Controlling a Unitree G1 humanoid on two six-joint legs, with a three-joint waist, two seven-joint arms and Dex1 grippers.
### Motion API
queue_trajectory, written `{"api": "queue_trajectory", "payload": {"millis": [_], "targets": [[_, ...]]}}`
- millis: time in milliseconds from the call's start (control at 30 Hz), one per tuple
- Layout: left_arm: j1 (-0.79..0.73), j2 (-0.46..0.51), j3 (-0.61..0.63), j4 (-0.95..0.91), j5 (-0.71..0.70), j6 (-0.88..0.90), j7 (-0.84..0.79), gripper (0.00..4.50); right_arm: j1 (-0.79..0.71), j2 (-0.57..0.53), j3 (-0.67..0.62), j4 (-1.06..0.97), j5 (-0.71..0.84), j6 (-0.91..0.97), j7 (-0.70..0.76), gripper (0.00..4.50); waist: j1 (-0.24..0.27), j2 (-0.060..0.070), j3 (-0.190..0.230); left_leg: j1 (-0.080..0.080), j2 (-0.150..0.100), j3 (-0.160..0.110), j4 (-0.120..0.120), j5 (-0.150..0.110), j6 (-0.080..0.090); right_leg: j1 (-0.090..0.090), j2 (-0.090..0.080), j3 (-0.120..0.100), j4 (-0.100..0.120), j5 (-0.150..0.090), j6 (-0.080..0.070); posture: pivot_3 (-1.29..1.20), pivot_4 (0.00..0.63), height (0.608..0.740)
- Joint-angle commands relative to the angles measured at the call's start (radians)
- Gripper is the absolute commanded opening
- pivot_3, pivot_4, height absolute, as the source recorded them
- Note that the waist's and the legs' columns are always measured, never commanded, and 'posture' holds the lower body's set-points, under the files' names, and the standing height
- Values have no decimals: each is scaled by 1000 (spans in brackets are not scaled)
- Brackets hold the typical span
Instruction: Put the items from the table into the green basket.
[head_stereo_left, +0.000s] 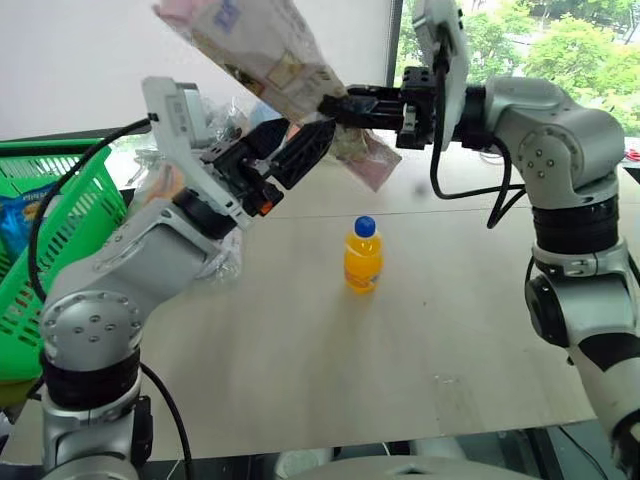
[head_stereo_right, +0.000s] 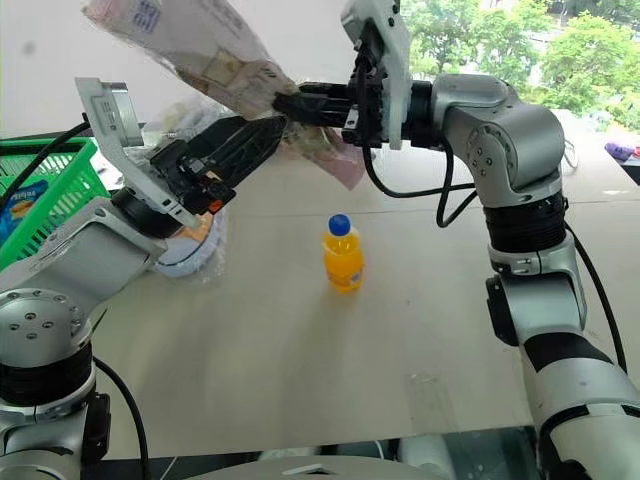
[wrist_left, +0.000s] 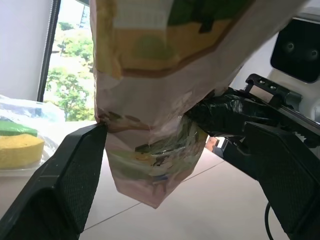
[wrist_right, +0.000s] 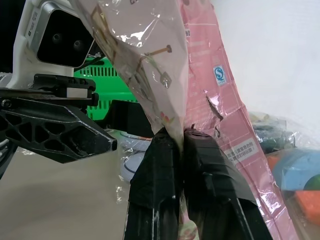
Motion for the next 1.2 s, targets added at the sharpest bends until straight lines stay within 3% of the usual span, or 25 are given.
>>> {"api": "queue_trajectory", "payload": {"millis": [33,333,433,600,633,667,800,900,1200], "targets": [[10,14,69,-30,43,-30,8,4500,-34,-2,-42,-1,23,-29,17,29,0,0,0,0,0,1,0,0,0,0,0,0,1,0,0,204,0,740],[-89,-64,38,1,50,-46,8,4500,23,32,20,-110,49,14,42,29,19,-1,-2,0,-3,-5,0,2,-3,1,0,-6,2,2,-3,198,0,740],[-79,-75,49,8,52,-44,-6,3741,30,41,19,-113,49,21,29,0,19,-1,-2,0,-3,-6,1,3,-3,1,0,-7,3,2,-4,185,0,740],[-61,-78,58,23,77,-40,-25,1568,51,35,5,-141,85,67,32,0,19,-3,-3,0,-3,-7,1,5,-7,1,0,-9,3,3,-4,173,0,740],[-60,-78,63,30,83,-41,-27,1286,55,34,0,-145,96,75,36,0,18,-3,-4,0,-3,-7,1,5,-7,1,0,-9,3,3,-5,173,0,740],[-59,-79,70,37,86,-44,-29,1286,59,35,-7,-147,108,79,41,0,18,-4,-4,0,-3,-7,1,5,-7,1,0,-9,3,3,-5,173,0,740],[-30,-66,138,80,124,-64,-29,1243,84,25,-1,-152,72,38,16,1513,16,-4,-6,0,-3,-7,1,5,-7,1,0,-10,4,3,-5,176,0,740],[18,-19,239,134,190,-76,-43,1243,99,35,-5,-143,34,-11,-28,3036,8,-4,-6,1,-2,-7,0,5,-7,1,2,-8,4,3,-6,183,0,740],[85,248,624,500,650,-247,-74,1243,156,102,-45,-272,169,5,-50,3036,9,-9,-9,0,2,-7,-1,5,-8,1,6,-15,2,5,-8,242,0,740]]}}
